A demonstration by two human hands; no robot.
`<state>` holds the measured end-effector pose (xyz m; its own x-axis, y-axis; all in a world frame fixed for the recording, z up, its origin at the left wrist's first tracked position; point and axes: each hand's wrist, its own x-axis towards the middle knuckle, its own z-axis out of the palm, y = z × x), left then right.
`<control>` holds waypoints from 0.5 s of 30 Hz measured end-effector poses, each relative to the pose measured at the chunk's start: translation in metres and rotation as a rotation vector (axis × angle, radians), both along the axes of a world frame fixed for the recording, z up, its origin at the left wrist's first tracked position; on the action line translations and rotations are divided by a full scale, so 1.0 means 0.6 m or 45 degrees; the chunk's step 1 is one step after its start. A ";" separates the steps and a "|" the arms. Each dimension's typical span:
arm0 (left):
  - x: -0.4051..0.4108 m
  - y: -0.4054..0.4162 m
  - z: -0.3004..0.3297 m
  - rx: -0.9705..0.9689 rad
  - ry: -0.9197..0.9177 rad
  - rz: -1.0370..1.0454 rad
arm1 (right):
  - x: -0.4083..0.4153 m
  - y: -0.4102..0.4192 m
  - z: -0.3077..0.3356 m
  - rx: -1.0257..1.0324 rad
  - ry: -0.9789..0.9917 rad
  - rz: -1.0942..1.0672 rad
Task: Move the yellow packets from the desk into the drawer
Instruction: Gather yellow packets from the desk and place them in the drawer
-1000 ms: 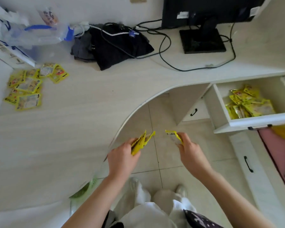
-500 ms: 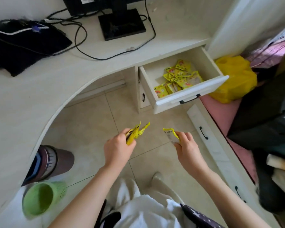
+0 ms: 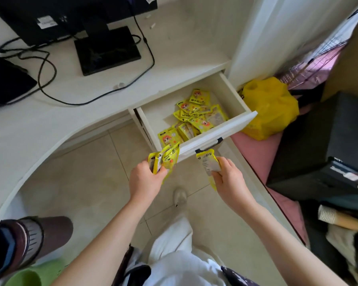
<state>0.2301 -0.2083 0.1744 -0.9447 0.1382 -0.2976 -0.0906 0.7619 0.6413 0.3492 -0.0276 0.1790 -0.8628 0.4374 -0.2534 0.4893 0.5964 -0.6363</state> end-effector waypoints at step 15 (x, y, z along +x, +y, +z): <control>-0.198 0.181 -0.061 0.135 -0.349 0.288 | -0.276 0.179 -0.021 -0.149 -0.187 -0.136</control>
